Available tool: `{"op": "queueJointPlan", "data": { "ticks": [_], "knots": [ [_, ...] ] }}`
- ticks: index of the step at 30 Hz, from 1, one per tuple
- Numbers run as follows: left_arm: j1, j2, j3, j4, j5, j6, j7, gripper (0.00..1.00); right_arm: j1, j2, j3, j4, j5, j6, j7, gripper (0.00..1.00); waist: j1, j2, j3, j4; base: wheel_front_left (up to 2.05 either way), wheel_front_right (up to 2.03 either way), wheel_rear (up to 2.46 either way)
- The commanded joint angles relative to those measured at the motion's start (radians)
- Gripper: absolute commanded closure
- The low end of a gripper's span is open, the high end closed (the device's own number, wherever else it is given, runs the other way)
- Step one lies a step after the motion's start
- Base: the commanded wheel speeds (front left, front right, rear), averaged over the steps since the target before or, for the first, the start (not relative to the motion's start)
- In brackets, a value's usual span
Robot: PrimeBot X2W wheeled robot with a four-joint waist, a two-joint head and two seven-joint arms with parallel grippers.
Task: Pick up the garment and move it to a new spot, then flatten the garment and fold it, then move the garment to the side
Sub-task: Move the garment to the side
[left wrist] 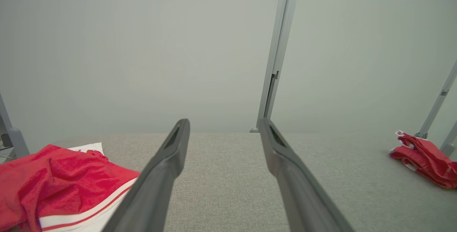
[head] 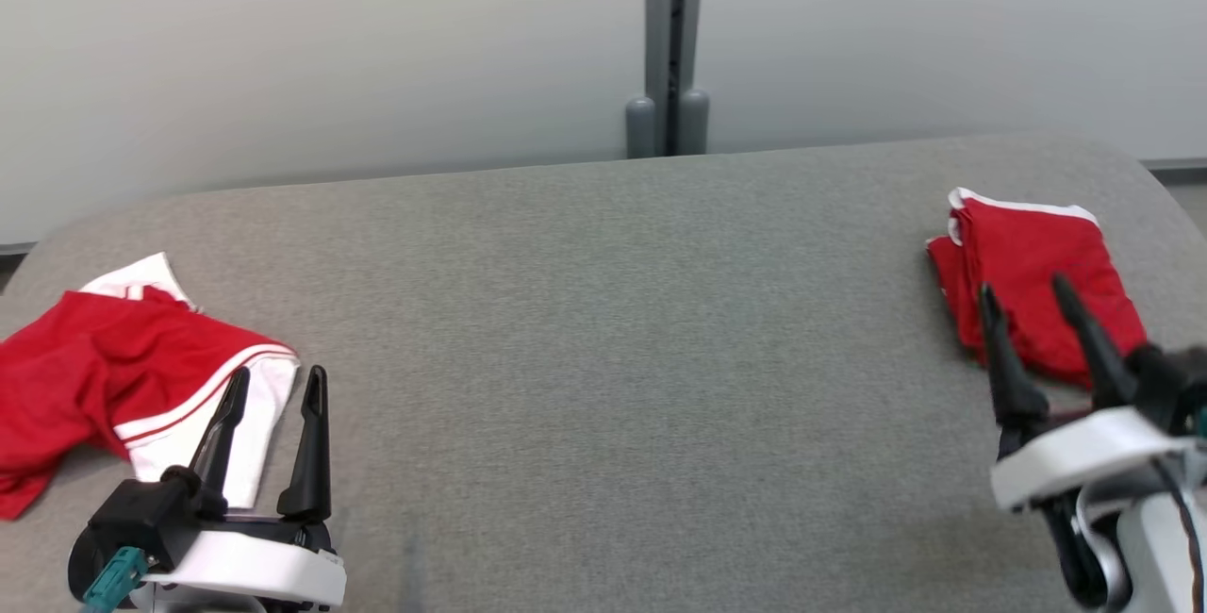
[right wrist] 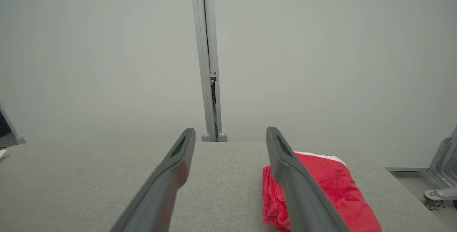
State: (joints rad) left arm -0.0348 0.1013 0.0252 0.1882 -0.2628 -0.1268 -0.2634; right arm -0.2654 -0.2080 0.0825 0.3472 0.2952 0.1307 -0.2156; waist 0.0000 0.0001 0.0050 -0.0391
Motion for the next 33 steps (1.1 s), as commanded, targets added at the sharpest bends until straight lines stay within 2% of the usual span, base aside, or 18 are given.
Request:
{"op": "queueJointPlan", "data": {
  "ticks": [1,9,16,33],
  "knots": [
    [0.007,-0.003,0.005,0.002,0.01,-0.001,-0.001,0.0,0.024,0.002,-0.009,-0.018,0.005,0.0,-0.012,0.0,0.0,-0.0001,-0.005,0.016,0.0,0.0,0.0],
    [0.02,-0.017,0.037,0.039,0.025,-0.002,-0.001,0.0,0.171,0.069,-0.037,-0.128,-0.033,0.0,-0.044,0.0,0.0,-0.0001,-0.008,0.038,0.0,0.0,0.0],
    [0.014,-0.031,0.036,0.057,0.039,-0.004,-0.001,0.0,0.231,0.12,-0.058,-0.196,-0.078,0.0,-0.051,0.0,0.0,-0.0001,-0.002,0.052,0.0,0.0,0.0],
    [0.008,-0.039,0.022,0.056,0.055,-0.005,-0.001,0.0,0.241,0.147,-0.026,-0.208,-0.091,0.0,-0.052,0.0,0.0,-0.0001,-0.005,0.045,0.0,0.0,0.0]
  ]
}}
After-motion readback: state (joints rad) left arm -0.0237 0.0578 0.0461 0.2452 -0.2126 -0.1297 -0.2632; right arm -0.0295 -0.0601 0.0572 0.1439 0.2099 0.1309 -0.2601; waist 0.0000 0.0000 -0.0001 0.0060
